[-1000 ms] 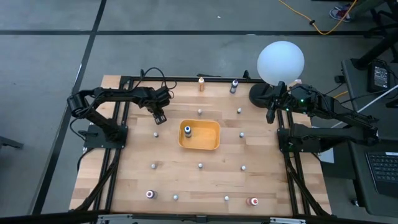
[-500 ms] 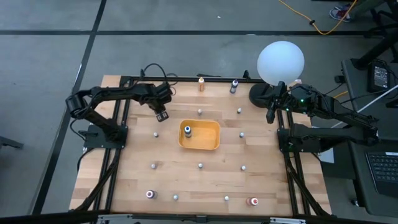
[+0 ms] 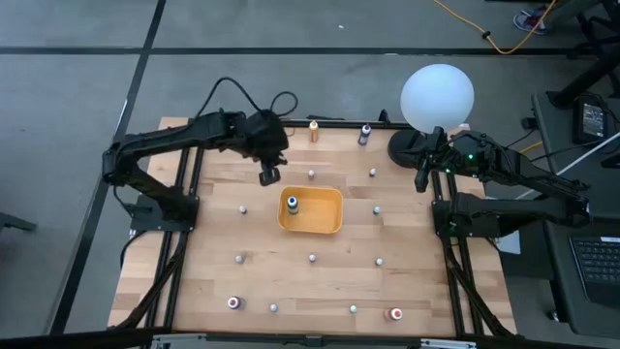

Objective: Pick & Place food coloring
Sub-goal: Put the green food coloring bottle into the yellow bin, then put the black food coloring bottle into the yellow bin

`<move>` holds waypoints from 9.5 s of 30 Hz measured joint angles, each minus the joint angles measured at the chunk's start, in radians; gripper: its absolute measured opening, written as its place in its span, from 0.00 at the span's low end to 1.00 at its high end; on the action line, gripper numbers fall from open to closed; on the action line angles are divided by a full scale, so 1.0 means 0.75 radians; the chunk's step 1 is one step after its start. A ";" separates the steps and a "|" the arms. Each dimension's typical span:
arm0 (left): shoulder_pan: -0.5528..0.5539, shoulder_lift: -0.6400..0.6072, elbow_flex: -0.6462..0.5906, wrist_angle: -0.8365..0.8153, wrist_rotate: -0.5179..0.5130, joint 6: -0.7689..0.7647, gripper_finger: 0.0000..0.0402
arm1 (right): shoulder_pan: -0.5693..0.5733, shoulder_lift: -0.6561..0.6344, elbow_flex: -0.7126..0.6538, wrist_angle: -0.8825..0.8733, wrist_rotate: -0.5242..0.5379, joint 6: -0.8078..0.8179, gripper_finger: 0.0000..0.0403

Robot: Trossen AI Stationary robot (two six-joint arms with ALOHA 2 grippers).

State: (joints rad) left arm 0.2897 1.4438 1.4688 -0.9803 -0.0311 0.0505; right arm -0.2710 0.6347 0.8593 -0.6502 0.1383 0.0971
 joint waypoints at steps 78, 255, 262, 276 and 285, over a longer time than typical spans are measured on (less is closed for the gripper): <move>-0.260 1.078 0.584 0.051 0.069 0.159 0.17 | 0.000 0.000 0.000 -0.049 0.000 -0.112 0.08; -0.329 -0.120 -0.978 0.248 -0.059 -0.343 0.17 | 0.000 0.000 0.000 -0.117 0.001 -0.107 0.08; -0.329 -0.153 -0.720 -0.011 -0.001 -0.304 0.17 | 0.000 0.000 0.000 -0.117 0.001 -0.107 0.08; -0.329 -0.218 -0.197 -0.305 -0.041 -0.294 0.17 | 0.000 0.000 0.000 -0.117 0.000 -0.107 0.08; -0.329 -0.162 -0.045 -0.304 -0.028 -0.268 0.16 | 0.000 0.000 0.000 -0.117 0.001 -0.107 0.08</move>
State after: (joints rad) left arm 0.0429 1.3225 1.4348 -1.2086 -0.0524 -0.1503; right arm -0.2708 0.6346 0.8593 -0.7380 0.1387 0.0166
